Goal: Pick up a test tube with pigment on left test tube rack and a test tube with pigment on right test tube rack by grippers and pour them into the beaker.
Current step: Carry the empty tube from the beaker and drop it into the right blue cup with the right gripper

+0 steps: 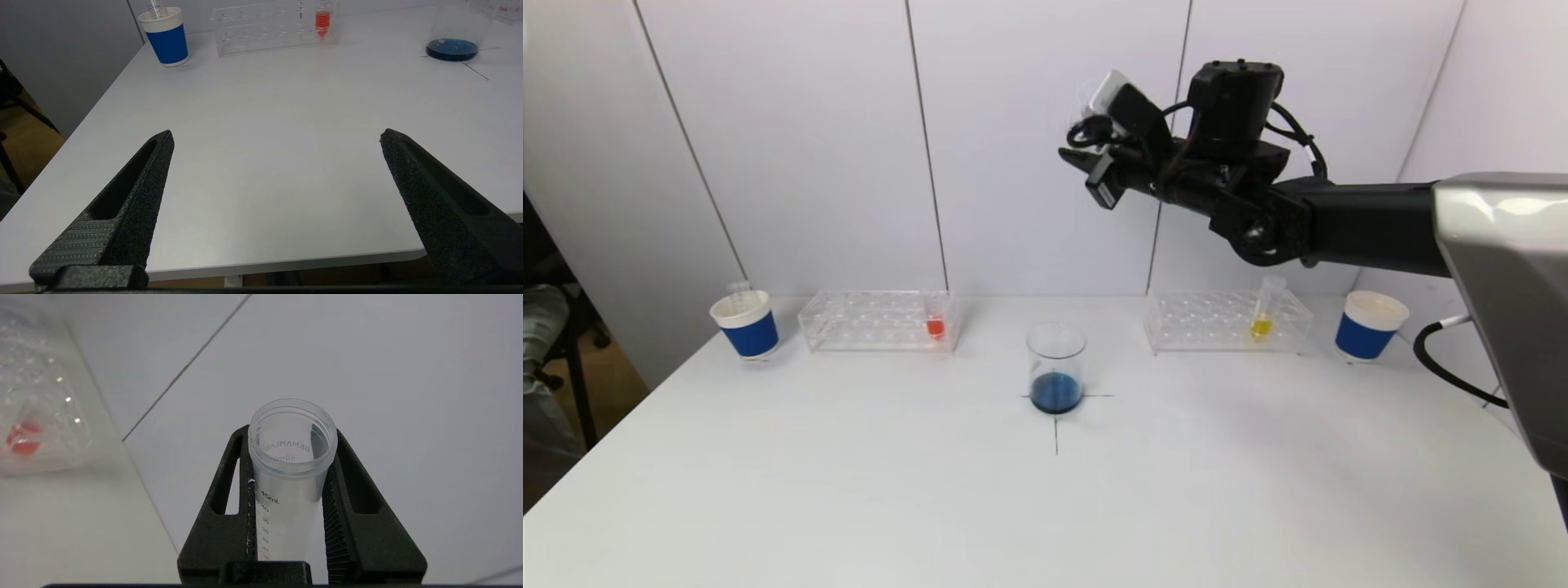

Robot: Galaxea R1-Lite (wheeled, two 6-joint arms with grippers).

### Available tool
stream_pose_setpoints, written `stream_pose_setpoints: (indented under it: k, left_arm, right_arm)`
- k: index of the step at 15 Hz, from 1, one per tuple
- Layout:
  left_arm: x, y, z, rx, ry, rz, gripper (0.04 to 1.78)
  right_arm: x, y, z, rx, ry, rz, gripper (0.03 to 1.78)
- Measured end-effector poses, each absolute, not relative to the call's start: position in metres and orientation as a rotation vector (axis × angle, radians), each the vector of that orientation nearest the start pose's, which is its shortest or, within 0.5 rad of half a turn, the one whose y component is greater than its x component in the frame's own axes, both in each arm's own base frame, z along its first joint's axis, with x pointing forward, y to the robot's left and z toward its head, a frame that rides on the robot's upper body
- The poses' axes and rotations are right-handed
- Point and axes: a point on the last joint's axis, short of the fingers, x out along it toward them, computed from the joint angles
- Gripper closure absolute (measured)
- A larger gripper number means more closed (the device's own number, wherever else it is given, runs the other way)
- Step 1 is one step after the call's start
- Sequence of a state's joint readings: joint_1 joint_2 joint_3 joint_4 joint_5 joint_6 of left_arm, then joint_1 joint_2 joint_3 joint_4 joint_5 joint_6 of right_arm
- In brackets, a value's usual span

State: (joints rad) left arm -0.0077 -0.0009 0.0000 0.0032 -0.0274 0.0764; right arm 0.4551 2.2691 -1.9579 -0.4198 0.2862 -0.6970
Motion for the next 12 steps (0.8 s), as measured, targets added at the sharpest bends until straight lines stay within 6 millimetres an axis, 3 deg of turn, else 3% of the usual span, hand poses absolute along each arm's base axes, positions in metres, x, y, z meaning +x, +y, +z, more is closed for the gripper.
stream_pose_setpoints:
  k: [5,12]
  left_arm:
    - [-0.023,0.000,0.075,0.076,0.001,-0.035,0.06]
    - [-0.023,0.000,0.075,0.076,0.001,-0.035,0.06]
  right_arm:
    - [0.435,0.194,0.273,-0.355,-0.241,0.507,1.30]
    - [0.446,0.133,0.281,-0.192,-0.083,0.318,1.30]
